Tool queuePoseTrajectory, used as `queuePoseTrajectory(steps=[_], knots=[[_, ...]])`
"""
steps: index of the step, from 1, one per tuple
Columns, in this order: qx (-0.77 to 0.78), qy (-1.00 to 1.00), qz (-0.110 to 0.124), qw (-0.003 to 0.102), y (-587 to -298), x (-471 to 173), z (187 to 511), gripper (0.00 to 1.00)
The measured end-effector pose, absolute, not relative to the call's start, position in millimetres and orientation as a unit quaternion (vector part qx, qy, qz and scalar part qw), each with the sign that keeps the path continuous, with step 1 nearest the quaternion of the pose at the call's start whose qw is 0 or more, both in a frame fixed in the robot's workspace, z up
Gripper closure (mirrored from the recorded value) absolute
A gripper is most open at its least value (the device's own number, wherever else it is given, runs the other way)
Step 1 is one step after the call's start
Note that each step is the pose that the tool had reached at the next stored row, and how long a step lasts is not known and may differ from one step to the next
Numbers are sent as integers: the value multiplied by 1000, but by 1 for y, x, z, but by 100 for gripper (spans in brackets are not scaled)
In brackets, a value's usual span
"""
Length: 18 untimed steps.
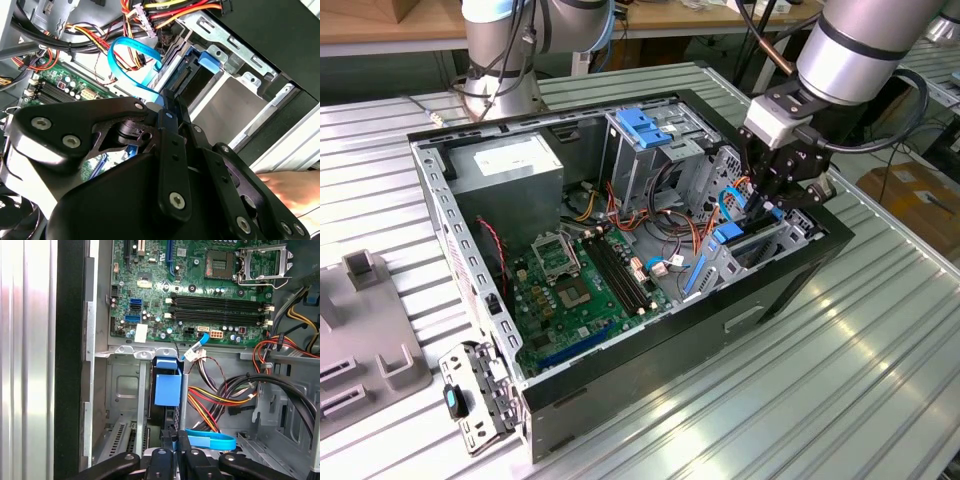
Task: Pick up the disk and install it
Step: 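Insert the first disk wire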
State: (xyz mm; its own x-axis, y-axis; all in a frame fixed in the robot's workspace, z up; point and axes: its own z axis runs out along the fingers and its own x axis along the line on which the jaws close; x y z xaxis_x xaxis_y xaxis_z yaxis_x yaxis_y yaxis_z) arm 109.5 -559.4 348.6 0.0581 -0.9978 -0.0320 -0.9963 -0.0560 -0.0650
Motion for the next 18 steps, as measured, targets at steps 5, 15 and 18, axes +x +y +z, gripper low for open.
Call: queuePoseTrajectory(steps=[5, 15, 18], knots=[[-727, 686, -10, 35, -559, 110, 349, 84], [-726, 686, -9, 36, -559, 109, 348, 84], [-726, 686, -9, 36, -559, 110, 347, 84]])
